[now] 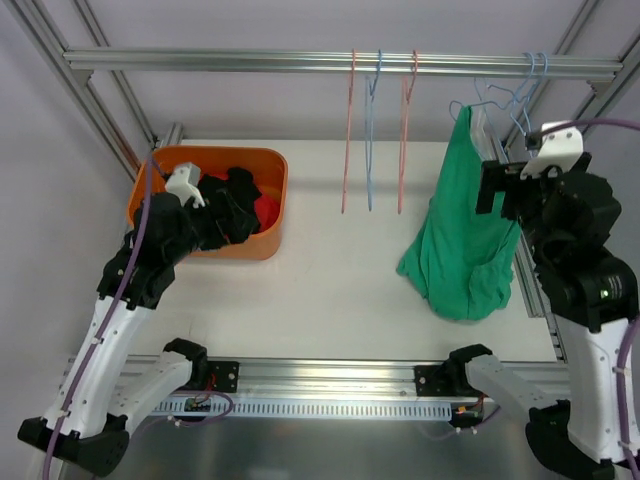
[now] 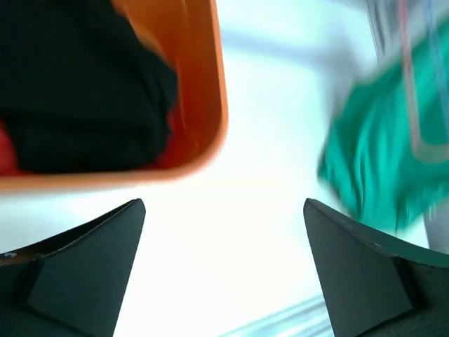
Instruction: Remove the tank top from the hanger
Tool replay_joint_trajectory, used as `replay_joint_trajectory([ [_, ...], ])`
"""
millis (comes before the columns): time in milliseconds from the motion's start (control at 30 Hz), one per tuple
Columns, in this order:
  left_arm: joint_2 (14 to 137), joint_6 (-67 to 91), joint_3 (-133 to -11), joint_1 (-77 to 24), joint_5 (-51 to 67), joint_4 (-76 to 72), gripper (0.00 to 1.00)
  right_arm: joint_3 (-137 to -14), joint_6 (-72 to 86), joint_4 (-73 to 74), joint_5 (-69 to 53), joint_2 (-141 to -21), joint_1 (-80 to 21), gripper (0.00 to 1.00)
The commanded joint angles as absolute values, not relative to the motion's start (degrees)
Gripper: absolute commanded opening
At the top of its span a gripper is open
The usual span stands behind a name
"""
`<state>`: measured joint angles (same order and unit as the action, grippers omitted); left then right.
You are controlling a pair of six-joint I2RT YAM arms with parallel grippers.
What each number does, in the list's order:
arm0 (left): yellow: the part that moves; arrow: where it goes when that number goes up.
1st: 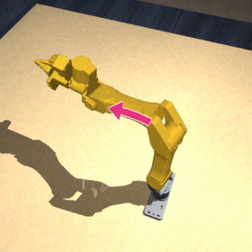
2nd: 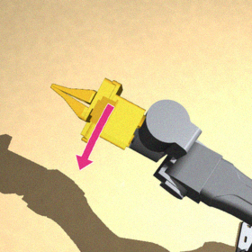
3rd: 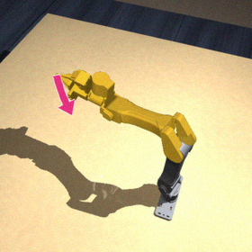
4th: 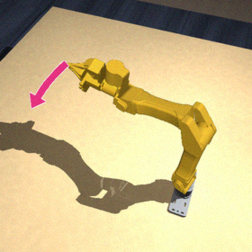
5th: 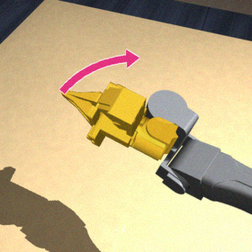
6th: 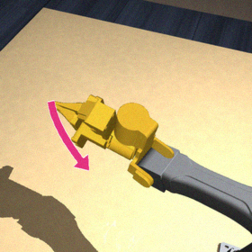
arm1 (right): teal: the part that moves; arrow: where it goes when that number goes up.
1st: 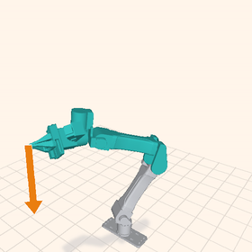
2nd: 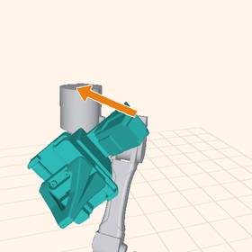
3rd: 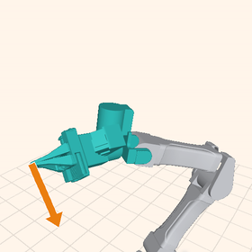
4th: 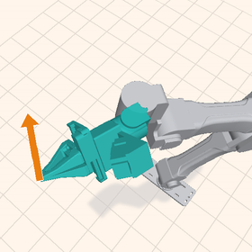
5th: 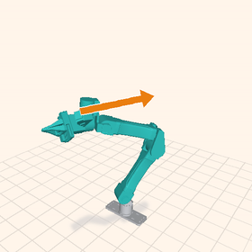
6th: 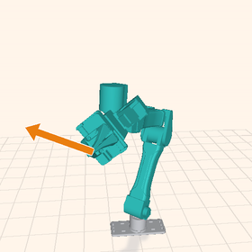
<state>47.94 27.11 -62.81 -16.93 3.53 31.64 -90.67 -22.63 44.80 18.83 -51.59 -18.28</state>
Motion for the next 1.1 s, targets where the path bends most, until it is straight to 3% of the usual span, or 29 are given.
replay_joint_trajectory([
  [0,43.4,24.7,-55.3,-18.1,19.5,35.5,0.99,-99.2,-31.2,43.2,22.8,-60.2,-13.0,0.99],
  [133,30.7,23.0,-52.4,-18.2,23.6,37.9,0.99,-107.0,-33.7,44.7,14.1,-68.3,-5.8,0.9],
  [333,23.2,18.7,-50.7,-18.2,23.3,40.1,0.99,-112.6,-33.7,45.3,6.3,-77.5,1.0,0.74],
  [500,23.0,17.4,-48.9,-18.2,24.3,41.0,0.99,-112.2,-34.8,44.5,4.9,-80.1,2.3,0.66],
  [633,23.0,17.1,-49.0,-18.1,24.9,41.0,0.99,-110.3,-33.1,44.6,-1.5,-80.4,2.4,0.5],
  [933,23.0,17.2,-48.9,-18.2,23.9,40.9,0.99,-109.4,-26.9,43.1,-2.4,-81.2,2.4,0.27],
  [1000,23.1,17.2,-48.9,-18.2,24.0,40.8,0.99,-109.4,-25.4,42.9,2.7,-82.0,2.4,0.31],
  [1067,23.3,17.3,-48.9,-18.2,24.1,40.8,0.99,-108.5,-24.8,42.2,4.8,-81.7,2.3,0.43],
])
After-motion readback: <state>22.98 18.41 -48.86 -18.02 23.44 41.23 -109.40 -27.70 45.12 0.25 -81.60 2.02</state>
